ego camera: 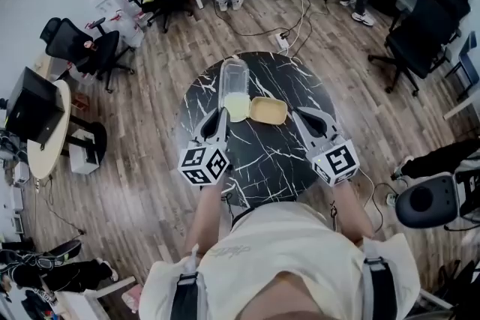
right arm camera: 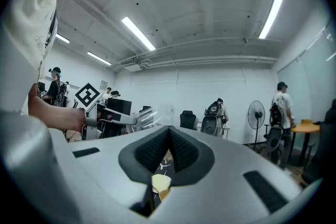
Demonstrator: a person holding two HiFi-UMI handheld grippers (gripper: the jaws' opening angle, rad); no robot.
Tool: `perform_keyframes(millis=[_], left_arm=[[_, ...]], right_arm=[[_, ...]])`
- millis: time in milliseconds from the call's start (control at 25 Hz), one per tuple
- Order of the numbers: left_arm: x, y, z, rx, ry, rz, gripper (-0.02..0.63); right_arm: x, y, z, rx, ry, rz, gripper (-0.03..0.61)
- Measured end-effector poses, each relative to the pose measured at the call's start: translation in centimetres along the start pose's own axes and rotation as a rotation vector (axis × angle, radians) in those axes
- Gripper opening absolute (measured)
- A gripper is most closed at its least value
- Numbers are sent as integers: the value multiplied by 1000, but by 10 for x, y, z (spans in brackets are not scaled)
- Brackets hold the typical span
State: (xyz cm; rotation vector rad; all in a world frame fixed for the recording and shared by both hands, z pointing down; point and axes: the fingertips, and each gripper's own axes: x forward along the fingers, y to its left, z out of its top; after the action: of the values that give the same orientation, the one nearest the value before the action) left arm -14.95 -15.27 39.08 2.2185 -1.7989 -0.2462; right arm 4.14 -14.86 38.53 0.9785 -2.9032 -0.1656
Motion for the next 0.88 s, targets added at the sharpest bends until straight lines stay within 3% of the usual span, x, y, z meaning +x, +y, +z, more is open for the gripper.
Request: perform_keyframes(millis=[320, 880], left_arm=[[5, -5, -5, 57, 22, -12, 54], [9, 1, -4, 60, 23, -4, 54]], right_arm=[[3, -3, -1, 29, -4, -5, 6], [8, -7, -4, 28, 8, -2, 6]])
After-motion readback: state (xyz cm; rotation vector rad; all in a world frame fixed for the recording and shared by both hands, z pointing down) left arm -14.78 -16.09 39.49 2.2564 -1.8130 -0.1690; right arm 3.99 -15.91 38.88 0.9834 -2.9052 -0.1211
